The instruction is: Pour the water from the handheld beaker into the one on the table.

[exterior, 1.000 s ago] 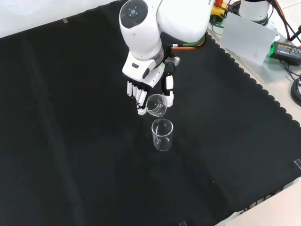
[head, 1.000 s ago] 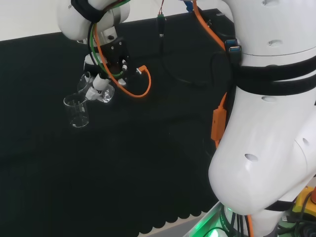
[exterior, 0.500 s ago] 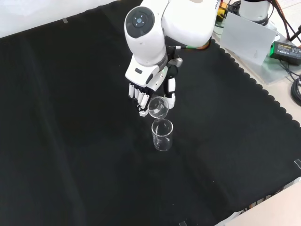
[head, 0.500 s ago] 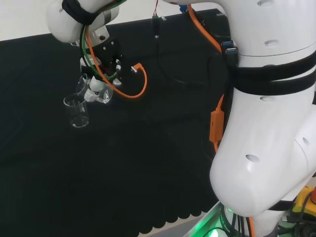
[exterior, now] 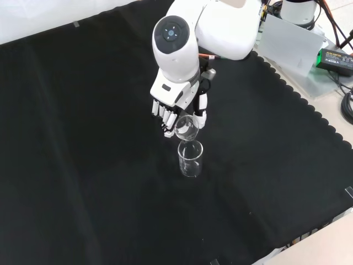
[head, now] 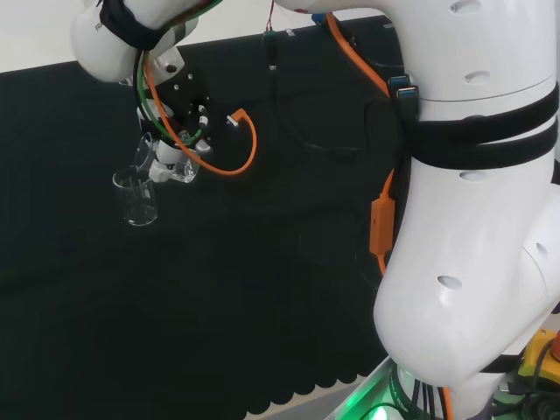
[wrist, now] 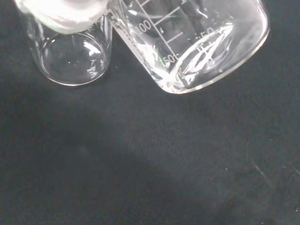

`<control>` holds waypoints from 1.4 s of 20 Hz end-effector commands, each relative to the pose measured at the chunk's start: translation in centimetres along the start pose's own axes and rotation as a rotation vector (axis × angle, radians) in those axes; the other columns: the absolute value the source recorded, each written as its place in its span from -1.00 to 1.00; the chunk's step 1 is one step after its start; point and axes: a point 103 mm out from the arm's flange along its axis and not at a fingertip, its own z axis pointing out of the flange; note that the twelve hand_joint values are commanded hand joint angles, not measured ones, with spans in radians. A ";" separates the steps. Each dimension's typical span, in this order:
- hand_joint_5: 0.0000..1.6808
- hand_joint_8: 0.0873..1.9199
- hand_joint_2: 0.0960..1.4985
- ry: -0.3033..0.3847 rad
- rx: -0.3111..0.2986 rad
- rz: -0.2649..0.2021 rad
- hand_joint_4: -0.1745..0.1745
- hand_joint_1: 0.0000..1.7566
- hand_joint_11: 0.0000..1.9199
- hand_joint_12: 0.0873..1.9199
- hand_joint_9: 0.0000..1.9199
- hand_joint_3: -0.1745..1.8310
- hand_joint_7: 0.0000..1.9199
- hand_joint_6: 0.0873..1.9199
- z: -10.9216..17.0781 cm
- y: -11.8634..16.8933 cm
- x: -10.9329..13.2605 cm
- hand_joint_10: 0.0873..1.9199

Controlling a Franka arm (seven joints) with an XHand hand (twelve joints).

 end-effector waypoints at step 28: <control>0.02 0.01 0.57 -0.151 0.059 0.046 -0.69 0.42 -0.02 -0.06 0.17 -1.00 0.16 0.17 -2.1 0.0 0.7 0.14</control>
